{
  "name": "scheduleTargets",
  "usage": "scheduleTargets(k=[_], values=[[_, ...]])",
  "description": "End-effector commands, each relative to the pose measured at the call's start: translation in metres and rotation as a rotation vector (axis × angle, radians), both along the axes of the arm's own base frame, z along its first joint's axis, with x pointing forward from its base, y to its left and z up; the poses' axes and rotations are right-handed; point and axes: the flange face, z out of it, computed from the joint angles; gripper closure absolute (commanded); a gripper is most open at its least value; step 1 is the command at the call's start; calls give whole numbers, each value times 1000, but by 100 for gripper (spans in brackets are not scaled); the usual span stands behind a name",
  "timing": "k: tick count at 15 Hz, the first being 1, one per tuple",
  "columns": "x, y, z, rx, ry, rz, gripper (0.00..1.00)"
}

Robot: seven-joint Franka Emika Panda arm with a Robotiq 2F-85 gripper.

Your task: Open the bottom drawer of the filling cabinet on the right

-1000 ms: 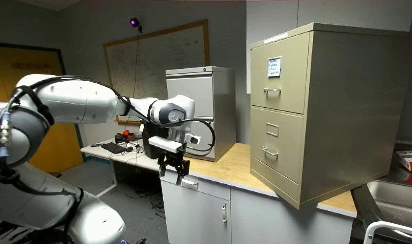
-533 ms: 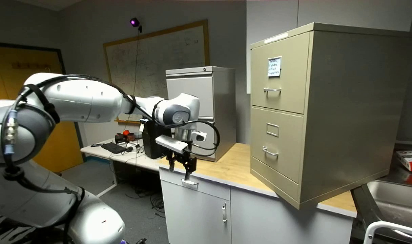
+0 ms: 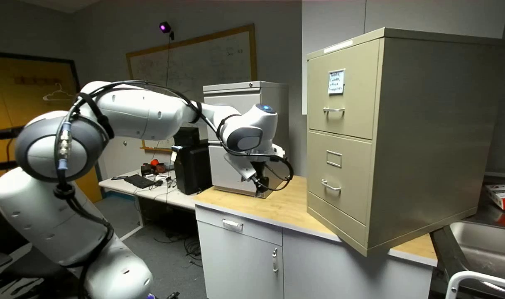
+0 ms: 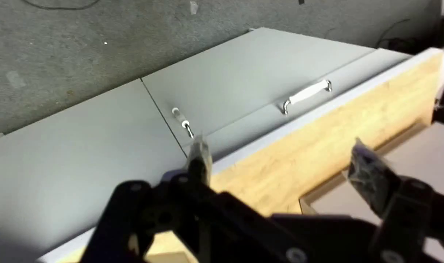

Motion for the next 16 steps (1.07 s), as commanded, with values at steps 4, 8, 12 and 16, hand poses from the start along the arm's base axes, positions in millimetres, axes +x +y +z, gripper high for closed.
scheduleTargets(k=[4, 8, 12, 16], values=[[71, -78, 15, 203, -122, -244, 0], [95, -129, 3, 309, -162, -402, 0], [107, -175, -13, 377, -191, -558, 0], [114, -211, -25, 425, -212, -748, 0]])
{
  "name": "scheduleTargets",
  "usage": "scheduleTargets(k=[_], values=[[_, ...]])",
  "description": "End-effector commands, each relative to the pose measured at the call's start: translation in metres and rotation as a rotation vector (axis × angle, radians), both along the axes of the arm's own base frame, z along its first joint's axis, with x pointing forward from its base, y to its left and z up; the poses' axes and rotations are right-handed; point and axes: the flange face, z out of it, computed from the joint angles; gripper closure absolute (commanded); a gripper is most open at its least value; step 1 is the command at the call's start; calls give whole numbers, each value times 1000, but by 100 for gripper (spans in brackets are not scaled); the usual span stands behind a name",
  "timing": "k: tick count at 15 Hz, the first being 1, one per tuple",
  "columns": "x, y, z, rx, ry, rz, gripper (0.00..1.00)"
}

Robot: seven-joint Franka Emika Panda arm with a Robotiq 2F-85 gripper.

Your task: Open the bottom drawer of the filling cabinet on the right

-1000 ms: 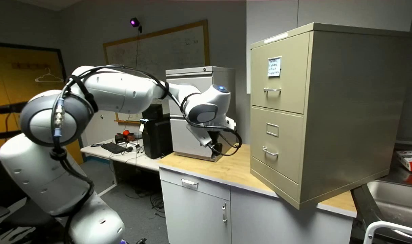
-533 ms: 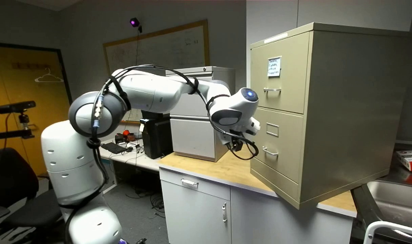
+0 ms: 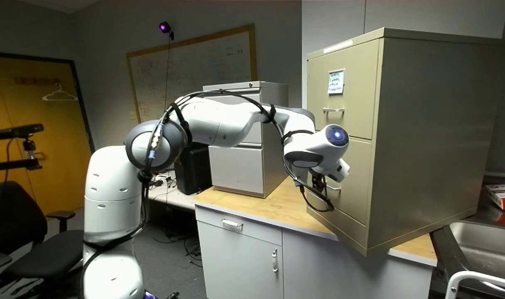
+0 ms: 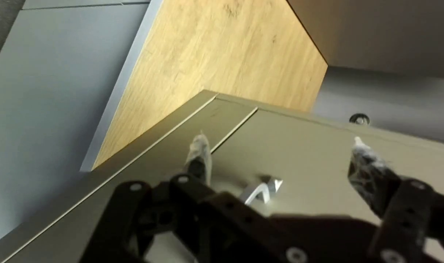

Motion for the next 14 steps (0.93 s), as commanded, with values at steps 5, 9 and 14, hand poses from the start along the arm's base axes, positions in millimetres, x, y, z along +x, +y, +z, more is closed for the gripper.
scheduleTargets(k=[5, 9, 14], values=[[26, -43, -8, 51, 42, -298, 0], [35, -53, -22, 45, 91, -387, 0], [39, -54, -48, 4, 192, -403, 0]])
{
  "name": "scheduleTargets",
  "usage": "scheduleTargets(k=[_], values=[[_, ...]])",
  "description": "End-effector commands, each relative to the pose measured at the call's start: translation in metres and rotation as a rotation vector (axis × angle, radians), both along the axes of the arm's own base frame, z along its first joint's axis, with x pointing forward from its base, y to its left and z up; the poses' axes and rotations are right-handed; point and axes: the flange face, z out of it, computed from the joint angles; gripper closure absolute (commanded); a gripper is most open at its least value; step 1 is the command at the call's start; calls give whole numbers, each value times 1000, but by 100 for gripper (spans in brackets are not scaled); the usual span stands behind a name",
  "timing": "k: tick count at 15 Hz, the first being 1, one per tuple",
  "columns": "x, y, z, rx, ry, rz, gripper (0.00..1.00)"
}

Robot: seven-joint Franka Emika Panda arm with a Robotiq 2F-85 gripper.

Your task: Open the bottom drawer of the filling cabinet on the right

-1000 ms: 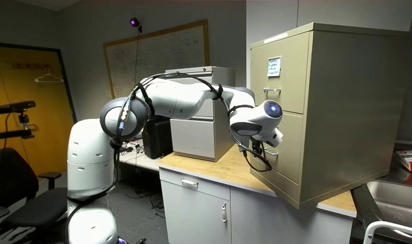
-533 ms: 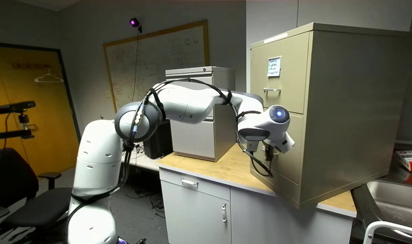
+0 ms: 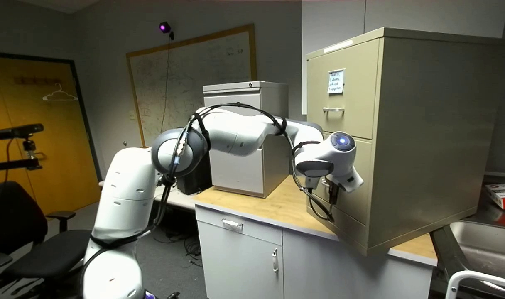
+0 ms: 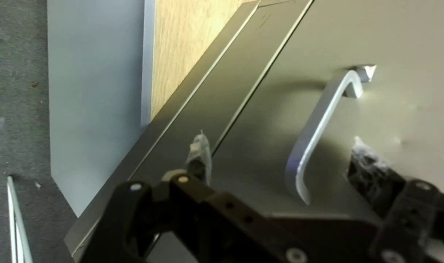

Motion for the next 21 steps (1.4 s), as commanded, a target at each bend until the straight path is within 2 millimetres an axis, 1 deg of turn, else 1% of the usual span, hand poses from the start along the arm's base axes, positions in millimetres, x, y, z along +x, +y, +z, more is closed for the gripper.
scheduleTargets(k=[1, 3, 5, 6, 7, 8, 9, 11, 12, 13, 14, 15, 16, 17, 19, 20, 21], values=[[13, -7, -17, -22, 72, -49, 0], [16, -6, -36, -24, 115, -52, 0], [19, -2, -40, -28, 127, -48, 0], [23, 2, -40, -36, 140, -42, 25], [26, 8, -38, -50, 167, -35, 27], [30, 14, -31, -68, 177, -16, 32], [36, 24, -23, -98, 200, 2, 39], [49, 52, -2, -183, 261, 65, 55], [56, 71, 13, -229, 276, 93, 64], [63, 86, 23, -274, 298, 117, 72], [68, 97, 32, -327, 314, 140, 80], [77, 109, 37, -366, 328, 171, 89], [83, 116, 36, -409, 363, 177, 93], [85, 123, 40, -434, 386, 187, 92], [90, 132, 38, -486, 427, 205, 92], [90, 137, 36, -509, 447, 213, 92], [89, 137, 32, -527, 465, 223, 92]])
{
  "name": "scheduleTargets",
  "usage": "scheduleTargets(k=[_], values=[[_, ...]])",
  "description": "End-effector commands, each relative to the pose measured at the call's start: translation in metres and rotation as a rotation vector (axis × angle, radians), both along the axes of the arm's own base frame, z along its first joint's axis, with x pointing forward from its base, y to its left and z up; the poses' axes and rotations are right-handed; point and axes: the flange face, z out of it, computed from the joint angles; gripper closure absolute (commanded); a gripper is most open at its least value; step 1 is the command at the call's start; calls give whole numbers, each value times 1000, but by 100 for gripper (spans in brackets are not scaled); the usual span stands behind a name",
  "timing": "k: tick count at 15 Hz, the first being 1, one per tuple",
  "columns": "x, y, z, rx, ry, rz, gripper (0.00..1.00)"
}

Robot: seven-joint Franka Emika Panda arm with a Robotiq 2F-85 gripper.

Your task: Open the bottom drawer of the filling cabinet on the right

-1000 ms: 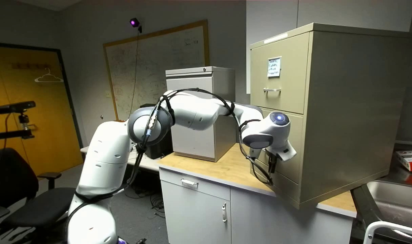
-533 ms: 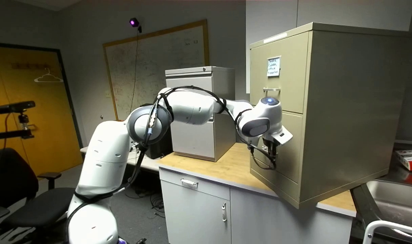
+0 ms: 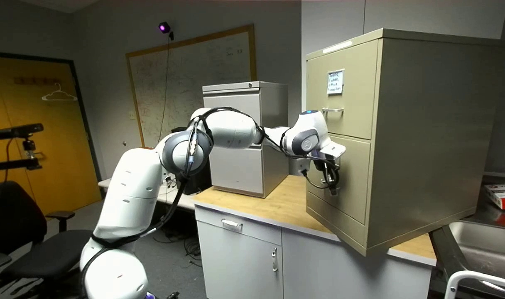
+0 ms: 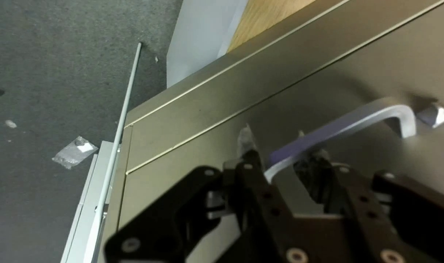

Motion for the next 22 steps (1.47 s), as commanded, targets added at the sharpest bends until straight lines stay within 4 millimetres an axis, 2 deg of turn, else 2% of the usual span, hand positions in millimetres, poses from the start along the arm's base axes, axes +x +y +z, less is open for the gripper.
scheduleTargets(k=[1, 4, 8, 12, 16, 22], values=[[12, 62, -12, 3, 109, 123, 92], [-16, 59, -22, -18, 111, 155, 92], [-39, 44, -18, -38, 45, 191, 92], [-62, 28, -30, -36, 0, 233, 92], [-91, 22, -40, -5, -30, 302, 92], [-144, 39, -41, 48, -22, 412, 92]])
